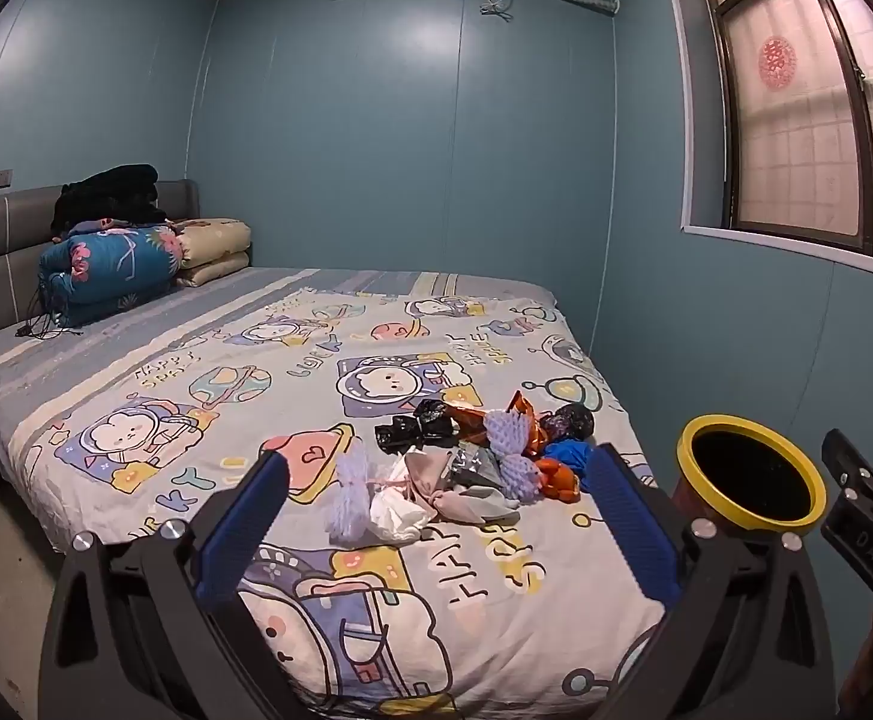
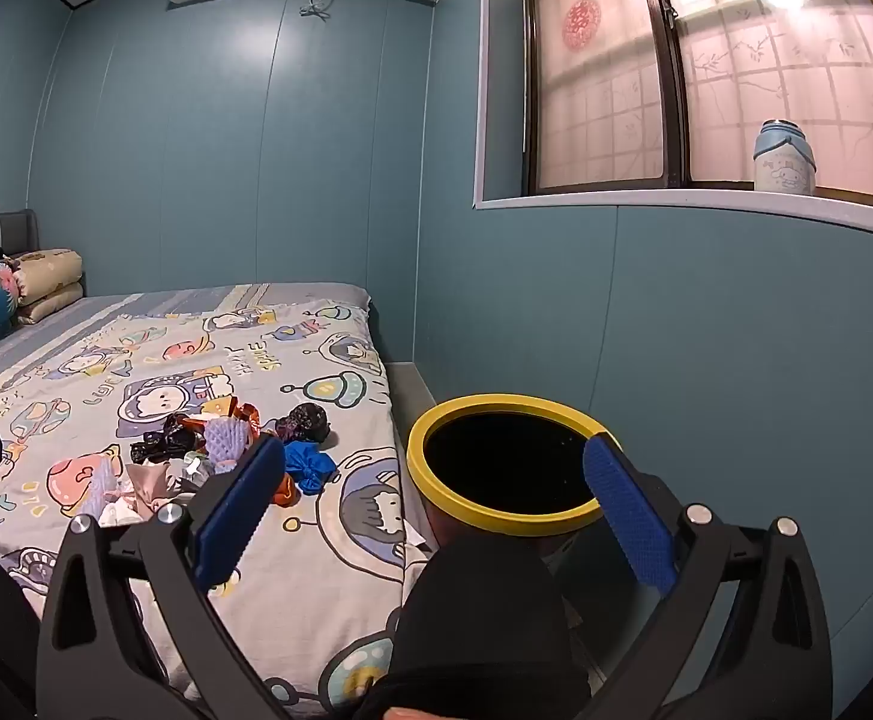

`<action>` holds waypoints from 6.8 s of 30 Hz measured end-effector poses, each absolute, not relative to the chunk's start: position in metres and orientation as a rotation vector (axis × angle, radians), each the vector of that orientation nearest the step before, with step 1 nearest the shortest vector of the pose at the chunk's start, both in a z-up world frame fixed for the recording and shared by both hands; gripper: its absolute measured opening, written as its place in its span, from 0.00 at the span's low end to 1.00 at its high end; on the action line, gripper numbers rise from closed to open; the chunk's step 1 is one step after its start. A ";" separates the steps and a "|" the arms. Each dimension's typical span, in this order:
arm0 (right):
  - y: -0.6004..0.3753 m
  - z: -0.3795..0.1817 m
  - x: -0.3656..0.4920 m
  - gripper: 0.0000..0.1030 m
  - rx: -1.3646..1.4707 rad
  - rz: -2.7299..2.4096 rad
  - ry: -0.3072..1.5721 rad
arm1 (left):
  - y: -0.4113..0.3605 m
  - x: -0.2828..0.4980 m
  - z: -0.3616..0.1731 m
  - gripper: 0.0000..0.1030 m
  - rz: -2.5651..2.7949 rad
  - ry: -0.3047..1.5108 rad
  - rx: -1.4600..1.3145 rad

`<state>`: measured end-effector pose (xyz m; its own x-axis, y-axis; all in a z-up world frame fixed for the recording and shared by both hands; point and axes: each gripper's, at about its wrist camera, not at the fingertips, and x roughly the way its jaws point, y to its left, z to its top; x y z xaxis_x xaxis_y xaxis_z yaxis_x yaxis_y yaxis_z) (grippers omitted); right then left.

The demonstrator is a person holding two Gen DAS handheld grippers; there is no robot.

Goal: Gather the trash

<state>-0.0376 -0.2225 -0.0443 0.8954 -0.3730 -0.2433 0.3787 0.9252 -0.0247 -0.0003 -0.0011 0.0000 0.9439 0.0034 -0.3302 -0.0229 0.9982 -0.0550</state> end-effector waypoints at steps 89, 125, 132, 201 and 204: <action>-0.225 -0.051 -0.032 0.93 0.023 -0.381 0.268 | 0.005 0.006 -0.013 0.93 0.025 0.404 -0.077; -0.198 -0.102 0.204 0.93 -0.074 0.128 0.625 | 0.091 0.155 -0.088 0.93 0.082 0.898 -0.232; -0.172 -0.125 0.281 0.93 -0.014 0.272 0.791 | 0.114 0.214 -0.099 0.93 0.114 1.018 -0.173; -0.207 -0.106 0.304 0.31 0.309 0.481 0.747 | 0.134 0.236 -0.070 0.28 -0.097 0.671 -0.293; -0.212 -0.104 0.300 0.31 0.316 0.478 0.735 | 0.129 0.229 -0.063 0.28 -0.107 0.691 -0.269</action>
